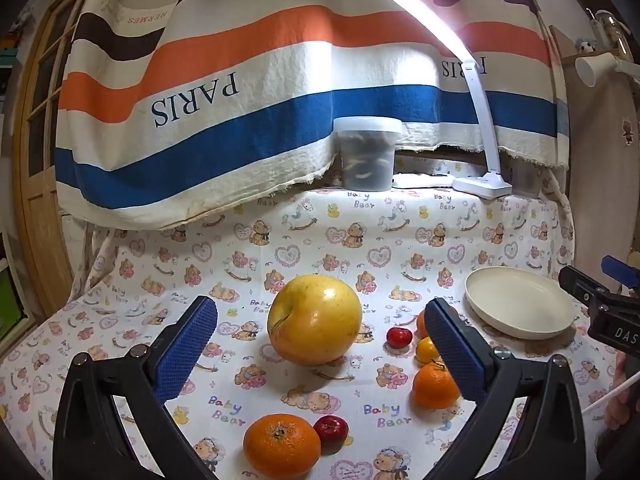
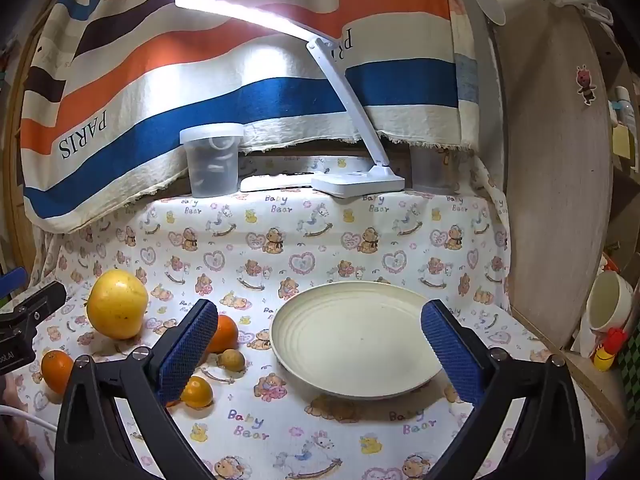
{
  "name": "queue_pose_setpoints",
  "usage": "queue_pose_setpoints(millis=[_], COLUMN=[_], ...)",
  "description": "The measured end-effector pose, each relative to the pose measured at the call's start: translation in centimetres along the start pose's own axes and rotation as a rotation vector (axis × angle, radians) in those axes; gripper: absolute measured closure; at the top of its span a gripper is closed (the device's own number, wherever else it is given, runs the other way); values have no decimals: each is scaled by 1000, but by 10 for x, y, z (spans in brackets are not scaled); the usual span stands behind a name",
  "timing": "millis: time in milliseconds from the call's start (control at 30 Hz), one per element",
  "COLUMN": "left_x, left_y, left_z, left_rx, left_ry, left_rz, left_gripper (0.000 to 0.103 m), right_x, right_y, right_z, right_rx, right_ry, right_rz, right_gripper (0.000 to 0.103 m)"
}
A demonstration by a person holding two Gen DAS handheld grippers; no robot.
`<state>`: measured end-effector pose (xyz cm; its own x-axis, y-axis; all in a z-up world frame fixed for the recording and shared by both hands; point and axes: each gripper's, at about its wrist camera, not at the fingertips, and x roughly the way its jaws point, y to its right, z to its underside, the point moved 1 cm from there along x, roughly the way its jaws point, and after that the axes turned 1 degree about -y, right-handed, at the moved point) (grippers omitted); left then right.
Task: Organize fruits
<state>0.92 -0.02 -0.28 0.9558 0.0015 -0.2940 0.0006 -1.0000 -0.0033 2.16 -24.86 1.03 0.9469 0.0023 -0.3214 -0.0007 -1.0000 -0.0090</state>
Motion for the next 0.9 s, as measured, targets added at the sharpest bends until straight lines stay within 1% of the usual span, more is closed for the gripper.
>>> queue_pose_setpoints(millis=[67, 467, 667, 900], left_x=[-1, -2, -1, 4], left_y=[0, -5, -6, 4], left_z=[0, 1, 1, -1], left_rx=[-4, -19, -8, 10], left_ry=[16, -5, -16, -26], left_rz=[0, 7, 4, 13], left_gripper=[0, 0, 0, 0], right_x=[0, -1, 0, 0], right_y=[0, -1, 2, 1], right_z=[0, 0, 0, 0], right_rx=[-8, -1, -1, 0], right_ry=[-6, -3, -3, -6], right_rz=[1, 6, 6, 20], right_gripper=[1, 1, 1, 1])
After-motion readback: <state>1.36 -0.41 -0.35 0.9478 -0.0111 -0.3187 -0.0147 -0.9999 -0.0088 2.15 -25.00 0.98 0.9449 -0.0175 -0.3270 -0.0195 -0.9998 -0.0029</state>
